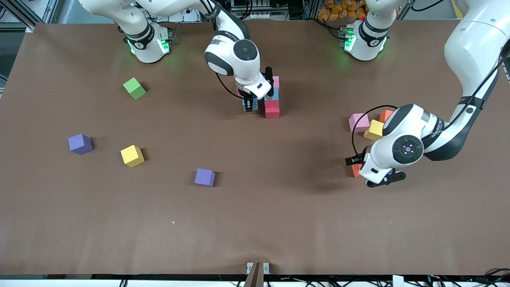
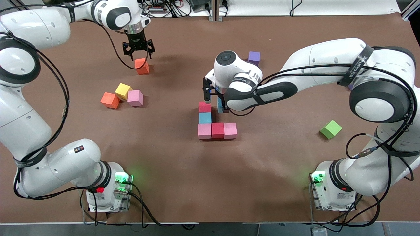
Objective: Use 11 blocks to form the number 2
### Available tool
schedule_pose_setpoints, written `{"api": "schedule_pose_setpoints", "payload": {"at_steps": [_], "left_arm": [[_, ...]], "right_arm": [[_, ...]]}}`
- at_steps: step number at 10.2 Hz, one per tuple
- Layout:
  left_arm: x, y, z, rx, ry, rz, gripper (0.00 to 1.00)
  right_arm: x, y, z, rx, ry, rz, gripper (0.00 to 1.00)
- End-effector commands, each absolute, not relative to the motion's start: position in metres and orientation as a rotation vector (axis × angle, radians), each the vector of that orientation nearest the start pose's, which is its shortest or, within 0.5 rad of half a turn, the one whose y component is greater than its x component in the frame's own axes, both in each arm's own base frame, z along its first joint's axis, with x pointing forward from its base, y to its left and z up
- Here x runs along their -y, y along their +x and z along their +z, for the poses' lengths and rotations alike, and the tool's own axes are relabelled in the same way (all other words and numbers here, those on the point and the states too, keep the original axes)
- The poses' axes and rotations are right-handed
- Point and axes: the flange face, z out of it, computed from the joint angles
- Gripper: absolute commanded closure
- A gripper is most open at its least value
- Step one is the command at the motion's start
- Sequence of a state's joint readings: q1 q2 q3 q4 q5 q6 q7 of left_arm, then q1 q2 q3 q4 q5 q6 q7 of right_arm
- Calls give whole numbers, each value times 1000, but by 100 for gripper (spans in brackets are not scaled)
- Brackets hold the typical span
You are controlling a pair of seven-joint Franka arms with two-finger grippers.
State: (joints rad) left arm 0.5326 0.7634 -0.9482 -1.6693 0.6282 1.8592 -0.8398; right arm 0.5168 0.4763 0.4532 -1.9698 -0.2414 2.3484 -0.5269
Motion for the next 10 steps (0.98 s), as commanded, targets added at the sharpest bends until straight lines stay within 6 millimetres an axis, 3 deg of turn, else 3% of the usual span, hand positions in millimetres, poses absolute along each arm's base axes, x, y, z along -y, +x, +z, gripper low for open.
{"api": "schedule_pose_setpoints", "payload": {"at_steps": [1,6,10], "left_arm": [[139,637,262,334,-3043,272,0],[111,642,240,256,-3041,281,0],[105,644,219,272,-3059,293,0]], "right_arm": [[-499,360,229,-2326,2133,-37,100],[-514,362,209,-2328,2149,4,100],[-521,357,197,-2333,2149,-17,100]]}}
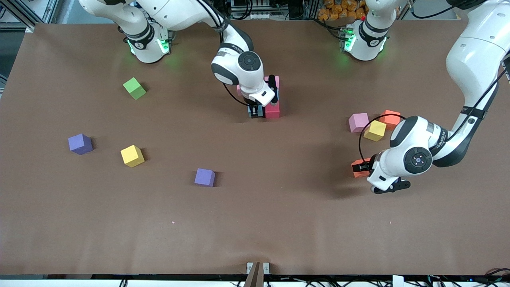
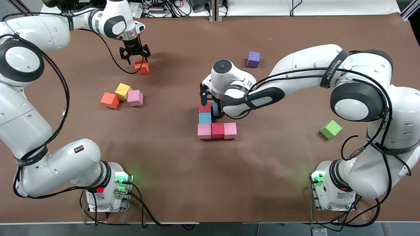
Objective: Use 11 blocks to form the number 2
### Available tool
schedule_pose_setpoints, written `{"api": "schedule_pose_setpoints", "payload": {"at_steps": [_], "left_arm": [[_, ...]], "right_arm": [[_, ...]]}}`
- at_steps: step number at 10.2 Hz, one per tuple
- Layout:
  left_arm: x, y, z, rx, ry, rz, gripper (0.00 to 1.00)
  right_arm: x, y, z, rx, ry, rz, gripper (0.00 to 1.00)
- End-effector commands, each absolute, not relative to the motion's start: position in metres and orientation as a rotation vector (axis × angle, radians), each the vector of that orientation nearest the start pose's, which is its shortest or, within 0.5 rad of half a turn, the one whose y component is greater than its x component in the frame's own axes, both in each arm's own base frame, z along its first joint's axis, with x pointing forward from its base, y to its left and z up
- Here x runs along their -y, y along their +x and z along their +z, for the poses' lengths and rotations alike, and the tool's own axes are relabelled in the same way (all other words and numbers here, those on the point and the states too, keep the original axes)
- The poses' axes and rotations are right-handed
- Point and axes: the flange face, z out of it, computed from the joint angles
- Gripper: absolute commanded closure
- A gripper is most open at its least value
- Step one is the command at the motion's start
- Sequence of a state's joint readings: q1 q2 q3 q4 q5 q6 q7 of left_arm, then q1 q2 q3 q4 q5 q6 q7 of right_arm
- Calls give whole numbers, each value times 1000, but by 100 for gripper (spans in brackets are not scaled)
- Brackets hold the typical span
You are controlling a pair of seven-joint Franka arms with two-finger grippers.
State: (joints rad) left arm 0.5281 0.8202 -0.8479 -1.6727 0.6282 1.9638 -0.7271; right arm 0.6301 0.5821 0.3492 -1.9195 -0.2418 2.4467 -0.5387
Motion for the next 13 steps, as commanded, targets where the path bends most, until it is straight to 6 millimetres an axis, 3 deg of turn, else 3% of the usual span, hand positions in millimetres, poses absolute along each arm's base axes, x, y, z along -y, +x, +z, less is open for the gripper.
{"api": "schedule_pose_setpoints", "payload": {"at_steps": [1,5,7,9,10,13], "left_arm": [[105,645,217,274,-3065,283,0],[101,644,207,286,-3064,306,2],[102,644,207,285,-3065,307,22],[103,644,209,288,-3067,305,58],[102,645,213,292,-3068,298,69],[112,650,242,286,-3092,236,75]], "right_arm": [[-522,357,194,-2327,2152,-21,100],[-525,360,189,-2315,2165,-26,100],[-527,358,188,-2306,2196,-35,100],[-526,358,184,-2293,2213,-48,100],[-527,357,184,-2292,2215,-49,100],[-527,358,185,-2291,2220,-48,100]]}}
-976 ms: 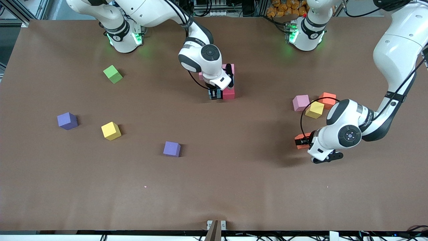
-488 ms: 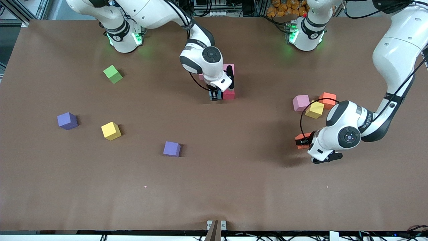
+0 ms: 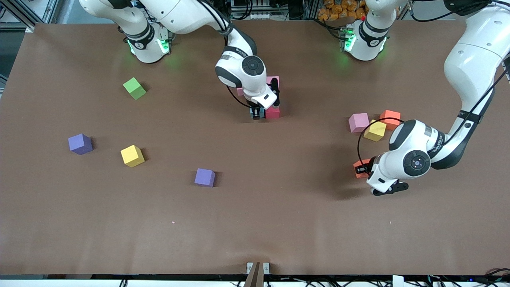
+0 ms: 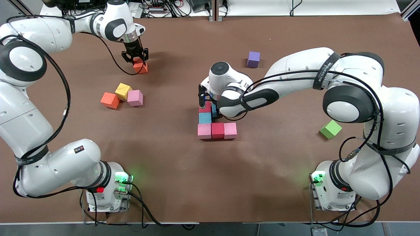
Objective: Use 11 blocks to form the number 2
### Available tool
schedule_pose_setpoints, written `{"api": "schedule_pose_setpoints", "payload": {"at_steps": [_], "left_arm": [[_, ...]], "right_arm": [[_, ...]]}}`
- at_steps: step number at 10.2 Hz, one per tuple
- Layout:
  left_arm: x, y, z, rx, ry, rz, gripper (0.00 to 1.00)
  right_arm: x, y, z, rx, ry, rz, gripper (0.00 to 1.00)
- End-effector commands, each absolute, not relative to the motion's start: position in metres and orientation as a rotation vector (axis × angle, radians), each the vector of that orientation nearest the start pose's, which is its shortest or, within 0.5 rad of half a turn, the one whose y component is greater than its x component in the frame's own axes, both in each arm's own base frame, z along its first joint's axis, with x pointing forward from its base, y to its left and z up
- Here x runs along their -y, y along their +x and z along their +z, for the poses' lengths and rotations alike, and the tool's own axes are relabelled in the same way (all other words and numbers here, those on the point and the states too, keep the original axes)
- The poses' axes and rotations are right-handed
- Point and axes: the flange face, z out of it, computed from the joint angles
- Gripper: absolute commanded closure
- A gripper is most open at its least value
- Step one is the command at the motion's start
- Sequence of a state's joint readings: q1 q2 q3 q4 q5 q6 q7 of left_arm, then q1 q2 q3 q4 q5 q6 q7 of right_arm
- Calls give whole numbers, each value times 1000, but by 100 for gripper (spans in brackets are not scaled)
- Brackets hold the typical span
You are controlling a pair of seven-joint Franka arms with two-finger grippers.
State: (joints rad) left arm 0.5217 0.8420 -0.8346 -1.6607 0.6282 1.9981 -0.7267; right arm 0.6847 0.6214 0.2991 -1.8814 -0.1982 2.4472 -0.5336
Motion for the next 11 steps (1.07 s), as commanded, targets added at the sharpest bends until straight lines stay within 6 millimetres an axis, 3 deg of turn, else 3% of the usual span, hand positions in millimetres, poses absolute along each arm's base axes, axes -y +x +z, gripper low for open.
{"api": "schedule_pose_setpoints", "payload": {"at_steps": [1,3,6,9,10,11], "left_arm": [[114,655,254,293,-3101,201,76],[120,656,275,368,-3115,181,79],[114,676,320,627,-3162,132,79],[125,667,360,786,-3121,156,79],[136,660,376,860,-3095,167,79],[147,651,387,926,-3071,216,78]], "right_arm": [[-527,359,185,-2279,2248,-52,100],[-528,359,185,-2277,2254,-49,100],[-533,357,184,-2286,2247,-45,100],[-534,357,185,-2291,2242,-42,100],[-534,357,185,-2292,2241,-39,81],[-535,358,186,-2293,2240,-34,1]]}}
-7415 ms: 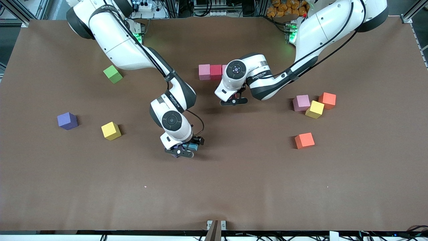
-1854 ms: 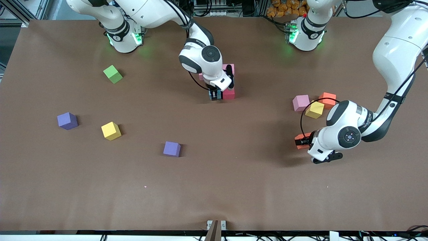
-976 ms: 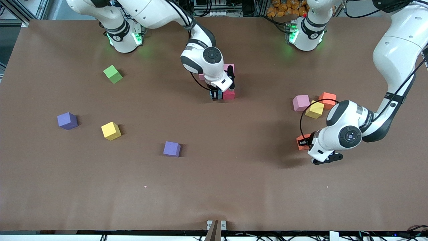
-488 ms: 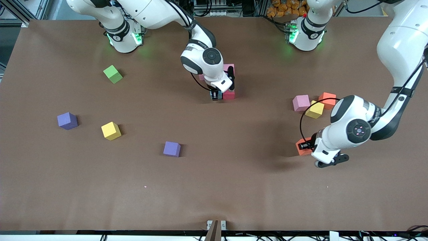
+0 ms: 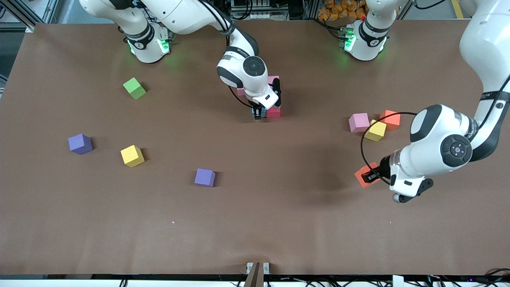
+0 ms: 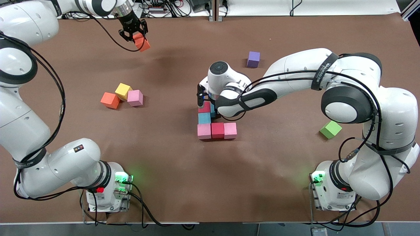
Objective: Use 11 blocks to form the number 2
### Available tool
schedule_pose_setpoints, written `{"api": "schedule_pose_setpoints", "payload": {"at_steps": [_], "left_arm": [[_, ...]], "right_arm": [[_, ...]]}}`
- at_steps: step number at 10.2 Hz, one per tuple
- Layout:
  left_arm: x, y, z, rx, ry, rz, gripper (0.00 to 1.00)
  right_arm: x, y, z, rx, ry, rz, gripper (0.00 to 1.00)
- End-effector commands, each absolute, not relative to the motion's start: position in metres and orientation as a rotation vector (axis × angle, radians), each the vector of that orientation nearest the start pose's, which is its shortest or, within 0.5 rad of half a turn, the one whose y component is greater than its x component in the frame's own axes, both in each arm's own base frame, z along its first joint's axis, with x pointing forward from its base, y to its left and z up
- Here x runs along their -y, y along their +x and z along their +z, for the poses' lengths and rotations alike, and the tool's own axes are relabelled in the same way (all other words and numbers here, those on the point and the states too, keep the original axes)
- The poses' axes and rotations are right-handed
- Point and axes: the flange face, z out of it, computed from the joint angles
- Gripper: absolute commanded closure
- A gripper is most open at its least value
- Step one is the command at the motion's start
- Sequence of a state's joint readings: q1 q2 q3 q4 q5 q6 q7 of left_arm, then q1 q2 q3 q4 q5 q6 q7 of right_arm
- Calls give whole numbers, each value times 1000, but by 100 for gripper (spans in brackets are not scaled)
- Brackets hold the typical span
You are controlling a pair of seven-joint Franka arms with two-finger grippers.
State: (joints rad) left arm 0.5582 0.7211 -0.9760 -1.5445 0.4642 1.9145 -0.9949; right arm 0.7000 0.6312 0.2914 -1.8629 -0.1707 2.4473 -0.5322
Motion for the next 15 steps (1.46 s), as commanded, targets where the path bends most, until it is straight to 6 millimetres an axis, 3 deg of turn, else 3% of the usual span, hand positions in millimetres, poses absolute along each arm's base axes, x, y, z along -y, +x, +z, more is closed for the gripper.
{"api": "schedule_pose_setpoints", "payload": {"at_steps": [1,4,6,9,12,15], "left_arm": [[155,644,394,1110,-3014,281,79],[208,617,414,1384,-2858,359,80],[244,597,423,1518,-2778,386,80],[278,572,434,1668,-2650,411,80],[324,539,427,1765,-2526,423,80],[377,509,424,1860,-2439,420,79]], "right_arm": [[-535,358,187,-2296,2232,-30,0],[-532,364,202,-2293,2223,-14,0],[-524,369,222,-2270,2224,-23,0],[-501,394,264,-2192,2262,-51,0],[-461,443,298,-2061,2381,-34,0],[-398,517,331,-1854,2558,5,0]]}}
